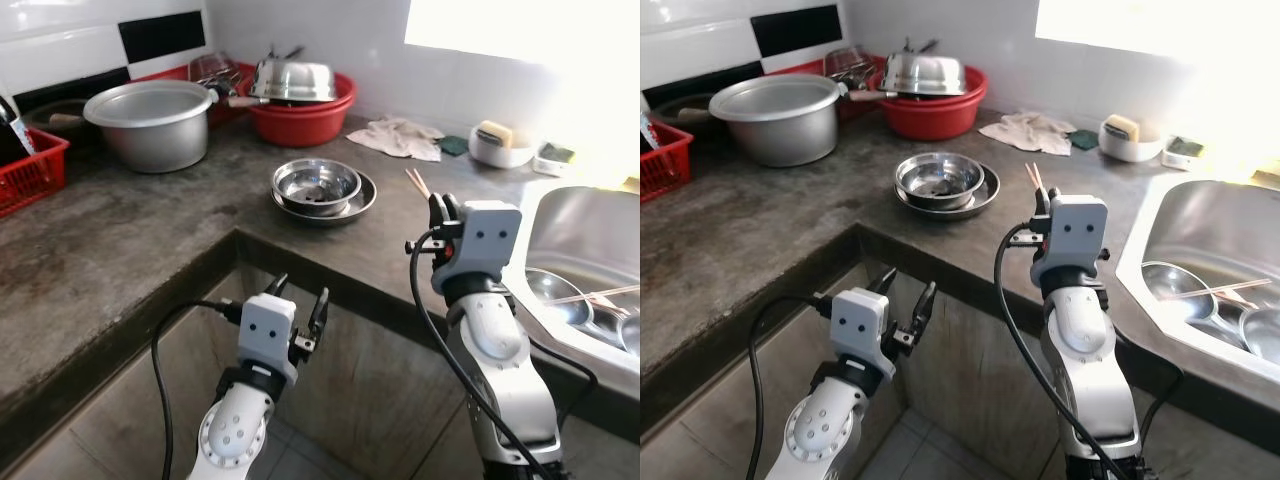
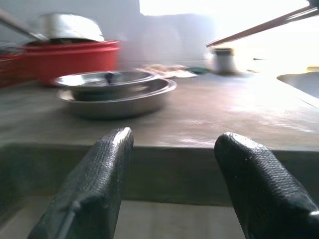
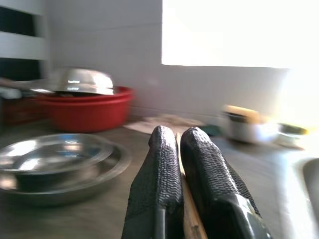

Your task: Kitchen organization

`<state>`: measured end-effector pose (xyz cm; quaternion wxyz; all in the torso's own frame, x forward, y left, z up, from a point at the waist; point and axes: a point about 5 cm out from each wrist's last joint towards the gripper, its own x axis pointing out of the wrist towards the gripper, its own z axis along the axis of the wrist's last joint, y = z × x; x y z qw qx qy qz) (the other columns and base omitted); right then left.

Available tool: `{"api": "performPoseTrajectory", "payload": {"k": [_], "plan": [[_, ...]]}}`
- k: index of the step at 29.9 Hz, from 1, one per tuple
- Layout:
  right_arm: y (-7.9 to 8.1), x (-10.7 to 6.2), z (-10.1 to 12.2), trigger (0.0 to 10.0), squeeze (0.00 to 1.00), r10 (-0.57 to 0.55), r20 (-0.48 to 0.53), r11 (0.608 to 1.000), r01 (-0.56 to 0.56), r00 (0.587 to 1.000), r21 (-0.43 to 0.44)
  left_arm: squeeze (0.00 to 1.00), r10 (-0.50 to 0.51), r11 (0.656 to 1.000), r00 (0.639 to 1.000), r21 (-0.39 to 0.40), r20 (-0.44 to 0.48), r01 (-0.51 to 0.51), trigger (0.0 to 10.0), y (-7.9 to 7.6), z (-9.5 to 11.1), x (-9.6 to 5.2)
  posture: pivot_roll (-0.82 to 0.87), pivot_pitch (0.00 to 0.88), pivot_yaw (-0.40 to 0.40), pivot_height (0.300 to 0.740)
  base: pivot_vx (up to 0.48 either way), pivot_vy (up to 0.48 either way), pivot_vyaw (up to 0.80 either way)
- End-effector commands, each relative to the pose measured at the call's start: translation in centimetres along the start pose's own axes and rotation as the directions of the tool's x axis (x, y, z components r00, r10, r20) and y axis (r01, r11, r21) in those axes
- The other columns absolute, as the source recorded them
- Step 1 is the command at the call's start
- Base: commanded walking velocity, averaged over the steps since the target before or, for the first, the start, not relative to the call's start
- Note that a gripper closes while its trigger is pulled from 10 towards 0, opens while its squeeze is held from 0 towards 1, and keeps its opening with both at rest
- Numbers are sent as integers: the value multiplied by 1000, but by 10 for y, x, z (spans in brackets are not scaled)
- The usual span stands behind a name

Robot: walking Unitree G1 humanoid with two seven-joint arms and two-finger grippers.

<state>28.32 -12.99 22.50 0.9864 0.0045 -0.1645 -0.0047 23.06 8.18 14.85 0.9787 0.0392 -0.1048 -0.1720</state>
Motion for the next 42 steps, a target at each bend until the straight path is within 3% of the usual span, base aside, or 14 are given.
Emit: {"api": "performPoseTrajectory", "payload": {"k": [1,5,8,17,25,26,27,28,34,42], "plan": [[-4,-1,2,0,0,-29,2,999,29,1000,-15,0,-22,999,1000,28,-9,22,10000,-4,-1,1,25,51,-22,740,0,0,-781],[-4,-1,3,0,0,-31,3,999,31,1000,-19,0,-17,1000,1000,-4,-12,17,10000,-4,-2,1,23,52,-20,740,0,0,-781],[-4,0,3,0,0,-32,4,999,32,999,-28,0,-31,999,999,39,-31,33,10000,-4,-4,1,21,55,-21,740,0,-129,-779],[-4,1,4,0,0,-35,1,999,35,999,-38,0,-10,1000,1000,6,-29,10,10000,-3,-4,2,21,56,-21,740,91,-302,-775],[-5,7,7,0,0,-33,14,997,34,999,-65,0,-18,999,1000,40,-22,18,10000,-2,-3,2,23,59,-22,740,0,0,-486],[-5,8,6,2980,0,-24,9,997,25,1000,-74,0,-25,999,999,44,-23,26,10000,-3,-4,2,23,59,-22,740,334,-341,0],[-5,9,6,4863,0,-21,6,997,21,1000,-80,0,-30,998,999,50,-24,31,10000,-4,-4,2,23,59,-23,740,337,-337,0],[-5,10,6,10000,0,-17,1,996,17,1000,-82,0,-29,998,999,50,-25,30,10000,-4,-4,2,23,59,-23,740,337,-337,0],[-9,17,7,10000,0,-5,-7,995,5,1000,-96,0,-26,998,999,50,-28,28,10000,-4,-4,2,22,62,-23,740,337,-339,0],[-23,46,14,10000,0,40,-67,985,-51,997,-167,0,-27,998,999,51,-30,28,10000,-5,-5,2,22,62,-28,740,345,-330,0]]}}
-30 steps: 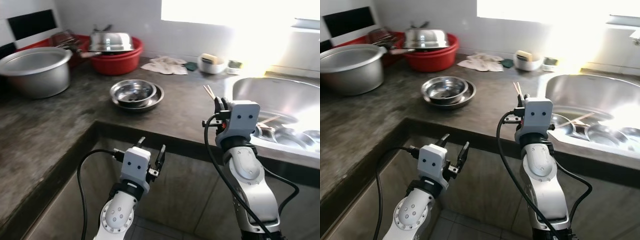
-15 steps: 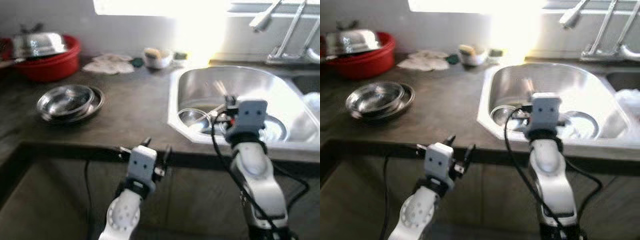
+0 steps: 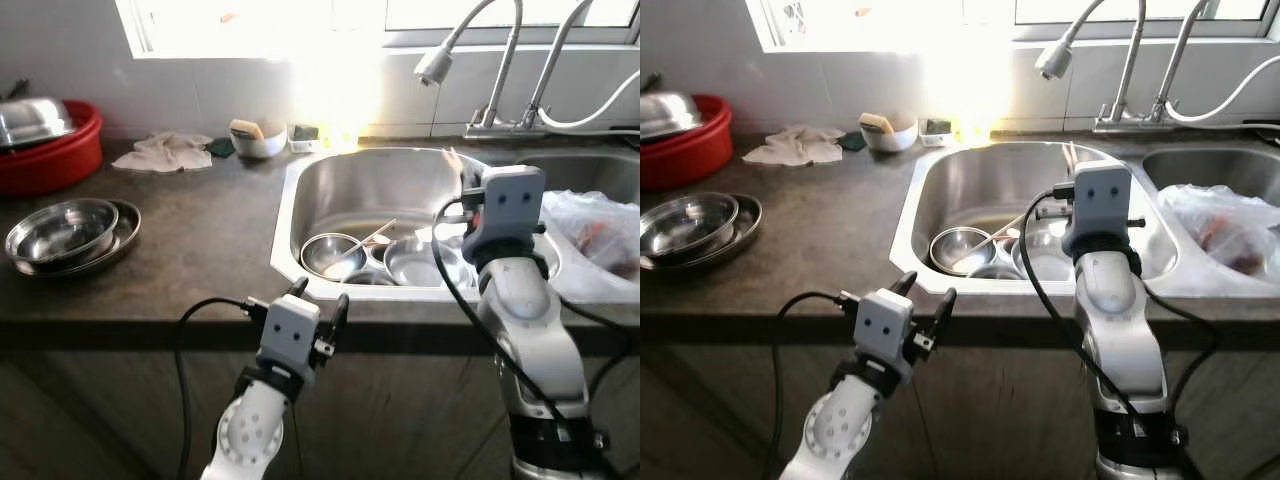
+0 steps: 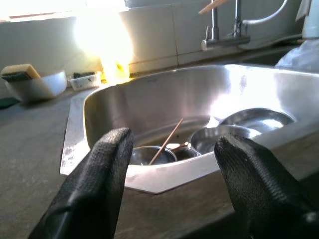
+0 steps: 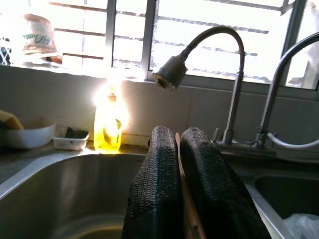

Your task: Kitchen organization

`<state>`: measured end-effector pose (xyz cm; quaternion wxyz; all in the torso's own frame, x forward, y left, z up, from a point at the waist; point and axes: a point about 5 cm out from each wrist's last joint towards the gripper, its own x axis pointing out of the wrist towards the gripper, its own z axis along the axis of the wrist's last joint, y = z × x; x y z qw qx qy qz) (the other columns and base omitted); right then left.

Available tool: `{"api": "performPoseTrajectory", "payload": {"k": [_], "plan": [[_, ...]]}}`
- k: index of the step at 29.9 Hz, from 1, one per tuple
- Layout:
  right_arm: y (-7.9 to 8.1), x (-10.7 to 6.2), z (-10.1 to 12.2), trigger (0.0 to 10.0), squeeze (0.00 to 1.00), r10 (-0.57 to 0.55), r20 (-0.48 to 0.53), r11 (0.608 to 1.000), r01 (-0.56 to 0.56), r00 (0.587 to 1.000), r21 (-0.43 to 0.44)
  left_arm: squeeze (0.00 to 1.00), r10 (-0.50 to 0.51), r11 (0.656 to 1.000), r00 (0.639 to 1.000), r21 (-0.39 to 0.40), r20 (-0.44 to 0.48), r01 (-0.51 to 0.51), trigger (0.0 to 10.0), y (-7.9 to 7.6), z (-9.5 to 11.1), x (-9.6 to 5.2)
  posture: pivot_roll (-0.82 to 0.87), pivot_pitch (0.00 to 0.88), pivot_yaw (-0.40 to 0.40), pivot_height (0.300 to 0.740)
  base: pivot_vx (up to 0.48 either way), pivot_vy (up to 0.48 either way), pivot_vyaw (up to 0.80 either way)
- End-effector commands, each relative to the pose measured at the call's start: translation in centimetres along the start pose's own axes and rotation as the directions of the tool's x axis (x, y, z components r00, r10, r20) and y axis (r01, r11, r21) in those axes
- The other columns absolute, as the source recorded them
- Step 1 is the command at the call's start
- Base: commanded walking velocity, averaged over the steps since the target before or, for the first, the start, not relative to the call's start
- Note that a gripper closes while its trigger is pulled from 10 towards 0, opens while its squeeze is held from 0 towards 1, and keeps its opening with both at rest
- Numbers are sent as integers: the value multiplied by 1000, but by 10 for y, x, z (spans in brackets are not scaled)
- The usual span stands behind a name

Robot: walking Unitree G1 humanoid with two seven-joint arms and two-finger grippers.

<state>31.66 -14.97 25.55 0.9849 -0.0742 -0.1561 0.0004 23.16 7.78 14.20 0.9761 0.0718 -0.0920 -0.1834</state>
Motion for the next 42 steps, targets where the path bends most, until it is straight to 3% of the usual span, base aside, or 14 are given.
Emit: {"api": "performPoseTrajectory", "payload": {"k": [1,10,13,16,22,37,38,39,42], "plan": [[-5,6,-5,10000,0,19,-58,999,-20,998,-24,0,3,1000,1000,-7,6,-3,10000,0,2,1,22,62,-28,740,356,-319,0],[-14,29,-13,10000,0,108,-204,987,-129,973,-92,0,30,999,1000,-24,-3,-30,10000,3,0,0,29,57,-33,740,123,-100,0],[-15,30,-13,10000,0,108,-204,987,-129,973,-91,0,30,999,1000,-24,-4,-30,10000,3,0,0,28,57,-33,740,0,0,0],[-24,41,-28,10000,0,104,-330,965,-175,938,-194,0,23,999,1000,-31,-1,-23,10000,1,1,0,32,58,-34,740,0,0,0],[-35,51,-50,10000,0,78,-452,954,-197,889,-224,0,23,999,1000,-31,-2,-23,10000,0,2,-3,50,69,-37,740,0,0,0],[-41,49,-81,10000,0,73,-590,929,-270,804,-253,0,30,998,999,-53,-11,-31,10000,-5,5,-12,60,122,-58,740,0,0,0],[-41,49,-82,10000,71,73,-594,929,-271,801,-251,0,31,998,999,-53,-12,-31,10000,-5,5,-12,60,122,-58,740,0,0,0],[-42,48,-84,10000,1000,70,-598,928,-272,798,-254,0,31,998,999,-53,-12,-32,10000,-5,5,-12,57,126,-61,740,0,0,0],[-43,48,-87,10000,1000,62,-603,929,-267,795,-255,0,30,998,999,-53,-14,-31,10000,-6,6,-11,57,129,-62,740,0,0,0]]}}
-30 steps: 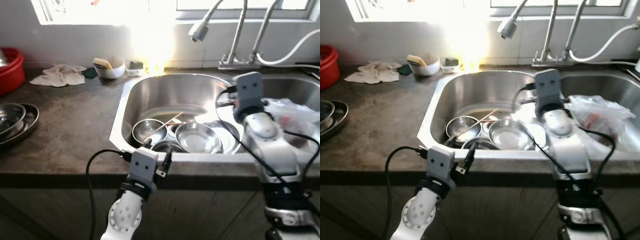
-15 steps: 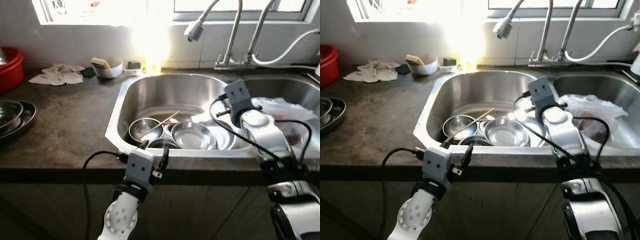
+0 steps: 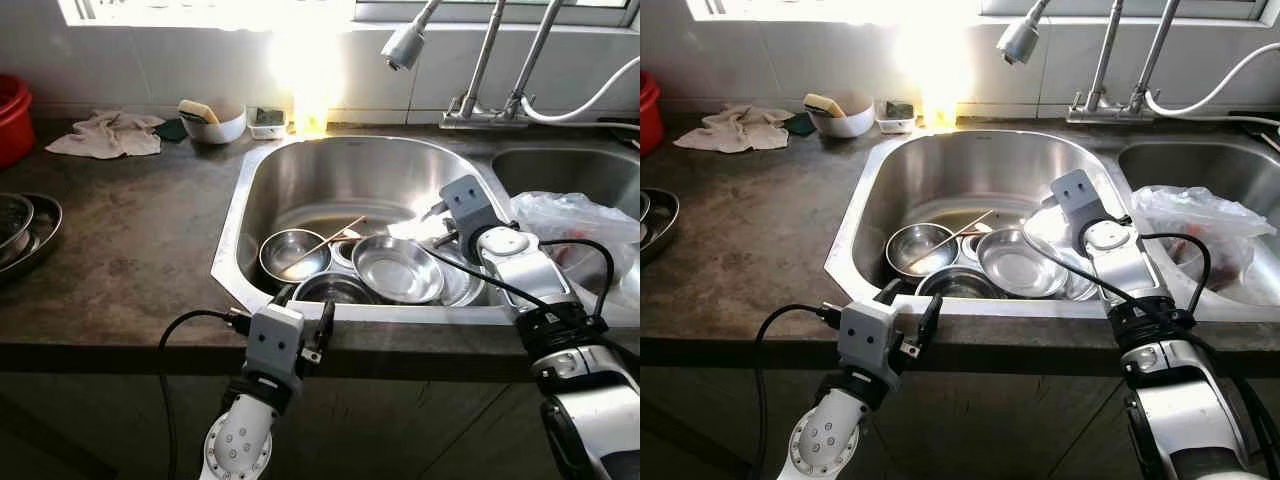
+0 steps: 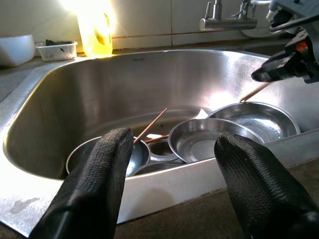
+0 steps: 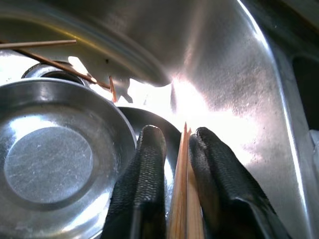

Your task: Kitchen organization

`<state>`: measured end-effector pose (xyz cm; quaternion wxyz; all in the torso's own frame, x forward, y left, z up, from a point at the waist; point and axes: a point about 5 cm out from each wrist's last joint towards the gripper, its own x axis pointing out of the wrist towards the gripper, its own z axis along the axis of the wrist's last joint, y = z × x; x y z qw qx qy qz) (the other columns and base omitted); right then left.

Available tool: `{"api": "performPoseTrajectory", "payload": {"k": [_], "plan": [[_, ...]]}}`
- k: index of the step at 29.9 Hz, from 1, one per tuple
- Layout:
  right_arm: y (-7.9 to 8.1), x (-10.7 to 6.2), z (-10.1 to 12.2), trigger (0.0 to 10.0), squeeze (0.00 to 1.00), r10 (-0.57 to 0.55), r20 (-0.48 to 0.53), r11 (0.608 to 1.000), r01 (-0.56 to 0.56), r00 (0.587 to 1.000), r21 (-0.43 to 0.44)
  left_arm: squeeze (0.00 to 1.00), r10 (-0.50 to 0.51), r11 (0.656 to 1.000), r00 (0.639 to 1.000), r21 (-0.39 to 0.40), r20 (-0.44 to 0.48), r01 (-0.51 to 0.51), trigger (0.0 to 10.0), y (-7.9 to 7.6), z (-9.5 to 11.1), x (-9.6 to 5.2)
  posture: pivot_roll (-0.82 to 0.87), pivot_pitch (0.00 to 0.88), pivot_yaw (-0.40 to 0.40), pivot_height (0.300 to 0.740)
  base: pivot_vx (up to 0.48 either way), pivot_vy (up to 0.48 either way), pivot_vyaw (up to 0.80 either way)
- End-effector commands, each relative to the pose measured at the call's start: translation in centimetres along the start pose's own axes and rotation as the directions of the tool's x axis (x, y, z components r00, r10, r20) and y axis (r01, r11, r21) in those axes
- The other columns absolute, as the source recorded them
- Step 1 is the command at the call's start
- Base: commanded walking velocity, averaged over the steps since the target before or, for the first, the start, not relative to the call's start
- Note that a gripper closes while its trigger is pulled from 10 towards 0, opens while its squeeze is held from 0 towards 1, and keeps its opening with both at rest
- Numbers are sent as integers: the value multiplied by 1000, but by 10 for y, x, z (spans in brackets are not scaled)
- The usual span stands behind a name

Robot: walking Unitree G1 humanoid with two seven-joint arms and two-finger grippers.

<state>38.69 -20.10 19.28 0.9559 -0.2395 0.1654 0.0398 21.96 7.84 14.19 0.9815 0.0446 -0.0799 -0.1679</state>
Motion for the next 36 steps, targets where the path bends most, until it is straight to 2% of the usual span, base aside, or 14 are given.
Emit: {"api": "performPoseTrajectory", "payload": {"k": [1,8,11,12,13,14,15,20,25,31,32,34,36], "plan": [[-2,0,1,10000,1000,-5,8,1000,5,1000,-3,0,-4,1000,1000,1,4,4,10000,-2,3,0,56,129,-61,740,0,0,0],[2,-3,9,10000,1000,-12,71,999,9,997,38,0,-1,1000,1000,4,2,1,10000,-1,2,2,58,122,-62,740,0,0,0],[4,-8,24,10000,1000,-37,180,996,21,983,89,0,1,1000,1000,5,1,-1,10000,0,2,2,56,115,-61,740,0,0,0],[6,-16,34,10000,1000,-62,260,991,28,963,133,0,2,1000,1000,4,2,-2,10000,0,3,2,57,115,-61,740,0,0,0],[8,-20,37,10000,922,-70,292,989,29,954,143,0,2,1000,1000,5,2,-2,10000,0,3,3,54,113,-59,740,0,0,0],[9,-25,41,10000,27,-83,329,988,35,941,152,0,3,1000,1000,4,3,-3,10000,1,3,3,53,112,-58,740,0,0,0],[11,-30,43,10000,0,-93,357,985,34,929,170,0,3,1000,1000,4,4,-3,10000,1,2,3,51,111,-56,740,0,0,0],[19,-53,47,10000,0,-138,465,972,28,875,235,0,-1,1000,1000,4,6,1,10000,1,2,5,46,104,-51,740,0,0,0],[35,-82,38,10000,0,-180,534,948,1,826,319,0,-9,1000,1000,3,10,9,10000,1,2,6,41,93,-45,740,0,0,0],[44,-93,25,10000,0,-212,521,918,-15,827,396,0,-5,1000,1000,2,9,5,10000,3,2,7,41,85,-40,740,0,0,0],[52,-99,22,10000,0,-204,532,911,-40,822,412,0,-6,1000,1000,1,11,6,10000,3,2,6,40,84,-40,740,0,0,0],[56,-100,21,10000,0,-201,530,909,-45,824,413,0,-8,1000,1000,-2,12,8,10000,3,2,6,40,78,-36,740,0,0,0],[65,-104,14,10000,0,-194,508,904,-48,839,425,0,-13,1000,1000,-9,12,13,10000,2,2,6,40,70,-35,740,0,0,0]]}}
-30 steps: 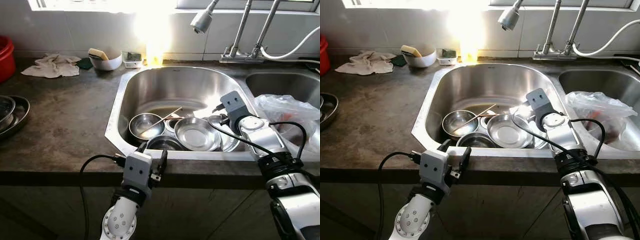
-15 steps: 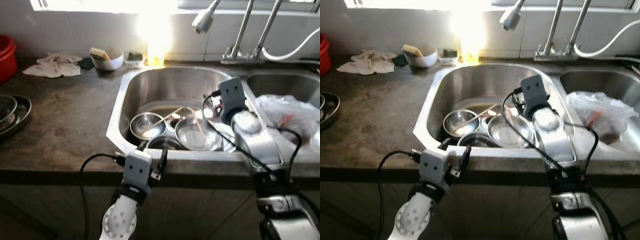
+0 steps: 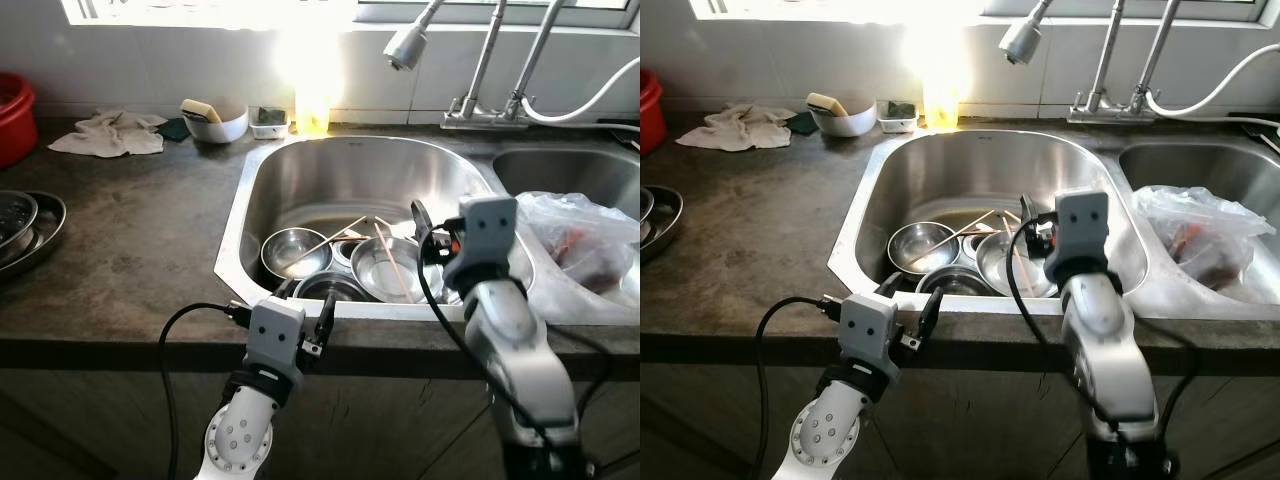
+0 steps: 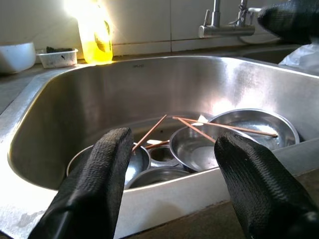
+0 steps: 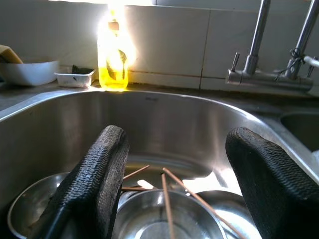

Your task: Kitchen organization

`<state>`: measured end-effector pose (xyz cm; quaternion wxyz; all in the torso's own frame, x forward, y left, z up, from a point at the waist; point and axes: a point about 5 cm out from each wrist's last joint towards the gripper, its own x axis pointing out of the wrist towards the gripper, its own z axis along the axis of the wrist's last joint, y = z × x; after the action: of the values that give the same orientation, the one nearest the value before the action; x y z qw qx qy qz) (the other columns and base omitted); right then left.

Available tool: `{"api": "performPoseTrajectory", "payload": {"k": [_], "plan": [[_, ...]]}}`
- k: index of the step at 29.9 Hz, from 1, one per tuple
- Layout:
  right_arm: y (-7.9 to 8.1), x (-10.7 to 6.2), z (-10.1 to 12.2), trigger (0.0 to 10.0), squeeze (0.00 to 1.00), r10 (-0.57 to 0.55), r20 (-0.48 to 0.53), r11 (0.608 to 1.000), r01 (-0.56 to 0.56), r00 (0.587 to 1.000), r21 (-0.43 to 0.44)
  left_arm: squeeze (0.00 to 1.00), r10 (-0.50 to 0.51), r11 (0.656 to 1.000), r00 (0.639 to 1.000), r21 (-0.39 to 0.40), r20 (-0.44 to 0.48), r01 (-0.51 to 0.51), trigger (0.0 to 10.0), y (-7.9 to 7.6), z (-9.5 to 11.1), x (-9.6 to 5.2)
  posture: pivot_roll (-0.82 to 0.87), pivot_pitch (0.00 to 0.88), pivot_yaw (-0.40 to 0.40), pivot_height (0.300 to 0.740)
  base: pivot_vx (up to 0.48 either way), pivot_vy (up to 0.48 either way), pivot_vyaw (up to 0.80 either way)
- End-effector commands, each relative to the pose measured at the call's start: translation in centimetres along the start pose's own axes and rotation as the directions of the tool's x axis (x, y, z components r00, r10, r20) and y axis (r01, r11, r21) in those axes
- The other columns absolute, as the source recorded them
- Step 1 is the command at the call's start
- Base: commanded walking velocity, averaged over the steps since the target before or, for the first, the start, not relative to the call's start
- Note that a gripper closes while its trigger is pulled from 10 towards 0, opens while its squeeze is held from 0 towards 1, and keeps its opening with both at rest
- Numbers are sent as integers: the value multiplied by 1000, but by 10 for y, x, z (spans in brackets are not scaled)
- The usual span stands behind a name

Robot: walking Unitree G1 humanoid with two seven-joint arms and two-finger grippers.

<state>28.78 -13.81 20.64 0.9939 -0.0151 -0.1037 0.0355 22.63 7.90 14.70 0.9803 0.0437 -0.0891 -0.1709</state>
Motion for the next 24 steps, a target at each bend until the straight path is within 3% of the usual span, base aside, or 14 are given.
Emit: {"api": "performPoseTrajectory", "payload": {"k": [1,9,15,24], "plan": [[3,-5,3,10000,0,-10,15,1000,10,1000,4,0,-8,1000,1000,-10,-7,8,10000,-1,-2,0,39,67,-35,740,0,0,0],[5,-7,-1,10000,0,-25,7,1000,25,1000,-17,0,-12,1000,1000,-15,-6,12,10000,-1,-3,0,35,55,-31,740,0,0,0],[8,-5,-3,10000,0,-17,-2,999,17,1000,-33,0,-20,1000,1000,-18,-2,19,10000,-1,-3,0,34,50,-32,740,0,0,715],[13,-4,-3,10000,0,-7,-1,1000,7,1000,-22,0,-18,1000,1000,-20,-8,18,10000,-1,-3,0,36,65,-26,740,0,375,800]]}}
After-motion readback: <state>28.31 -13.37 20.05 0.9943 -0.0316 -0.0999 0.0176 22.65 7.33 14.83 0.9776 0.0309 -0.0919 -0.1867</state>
